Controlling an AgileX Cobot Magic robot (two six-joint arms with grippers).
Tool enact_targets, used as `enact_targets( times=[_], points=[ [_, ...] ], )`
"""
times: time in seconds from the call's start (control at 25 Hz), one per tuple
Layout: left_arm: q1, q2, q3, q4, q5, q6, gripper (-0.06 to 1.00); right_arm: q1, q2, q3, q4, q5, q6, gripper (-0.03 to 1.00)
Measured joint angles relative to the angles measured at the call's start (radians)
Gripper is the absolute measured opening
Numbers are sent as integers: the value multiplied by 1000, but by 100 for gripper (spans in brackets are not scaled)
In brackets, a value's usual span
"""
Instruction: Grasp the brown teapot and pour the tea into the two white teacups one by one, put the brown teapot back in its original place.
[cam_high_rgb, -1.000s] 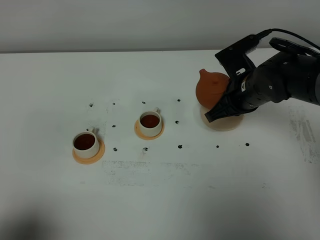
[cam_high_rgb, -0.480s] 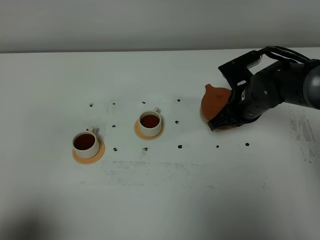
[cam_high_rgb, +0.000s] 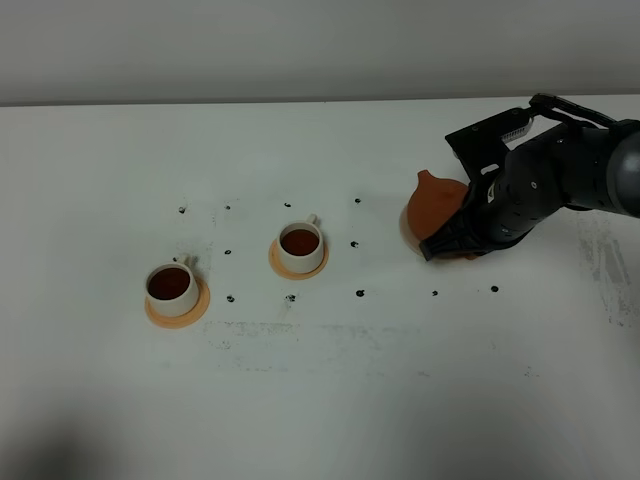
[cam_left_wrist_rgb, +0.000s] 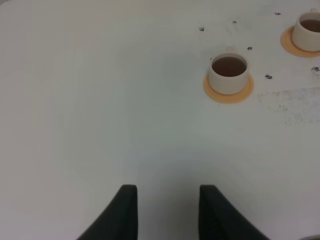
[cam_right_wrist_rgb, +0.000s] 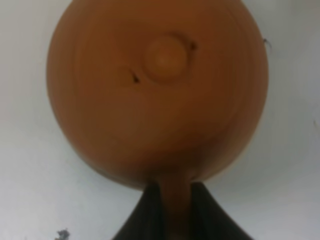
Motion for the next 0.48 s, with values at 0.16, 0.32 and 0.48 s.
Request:
enact_targets(
  times=[0.16,0.32,0.48],
  points=[
    [0,0,0,0,0,0,31,-1,0,0,0,35,5,38],
    [0,0,0,0,0,0,31,0,-64,0,-3,56,23,50],
    [0,0,0,0,0,0,31,1,-205,0,-12,110,23,45]
  ],
)
